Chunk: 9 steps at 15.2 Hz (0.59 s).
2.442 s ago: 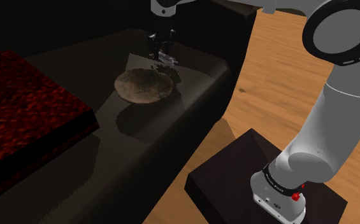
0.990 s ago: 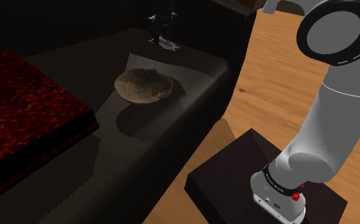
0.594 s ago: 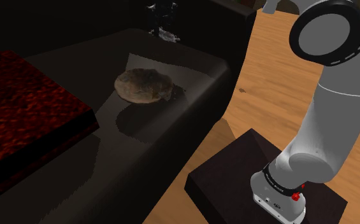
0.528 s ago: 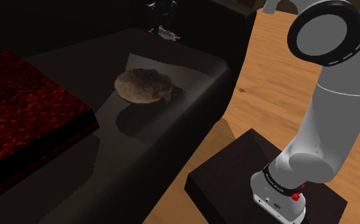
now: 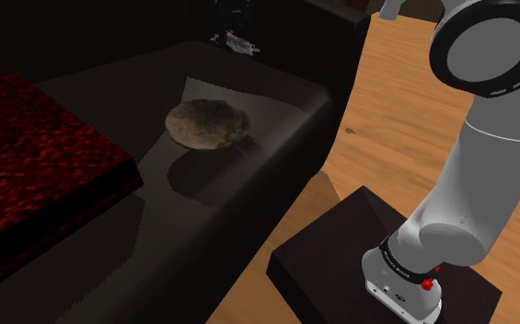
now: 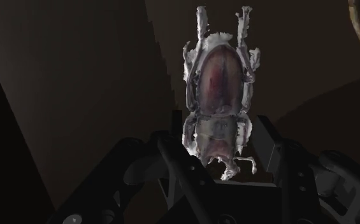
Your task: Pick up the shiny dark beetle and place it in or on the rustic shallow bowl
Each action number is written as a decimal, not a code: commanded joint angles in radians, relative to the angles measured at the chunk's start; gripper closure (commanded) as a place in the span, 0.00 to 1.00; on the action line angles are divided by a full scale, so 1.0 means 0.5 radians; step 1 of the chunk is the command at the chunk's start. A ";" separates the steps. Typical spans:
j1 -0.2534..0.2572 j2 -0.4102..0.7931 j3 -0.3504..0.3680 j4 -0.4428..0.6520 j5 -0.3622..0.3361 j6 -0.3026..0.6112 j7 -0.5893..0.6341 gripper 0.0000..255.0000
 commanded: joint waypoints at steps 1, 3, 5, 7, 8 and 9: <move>0.047 -0.073 0.029 -0.109 0.003 0.035 0.083 1.00; 0.086 -0.156 0.060 -0.219 0.012 0.061 0.160 1.00; 0.128 -0.227 0.091 -0.311 0.021 0.080 0.239 1.00; 0.171 -0.288 0.126 -0.386 0.028 0.093 0.320 1.00; 0.193 -0.315 0.144 -0.418 0.031 0.097 0.361 1.00; 0.215 -0.339 0.163 -0.446 0.034 0.101 0.403 1.00</move>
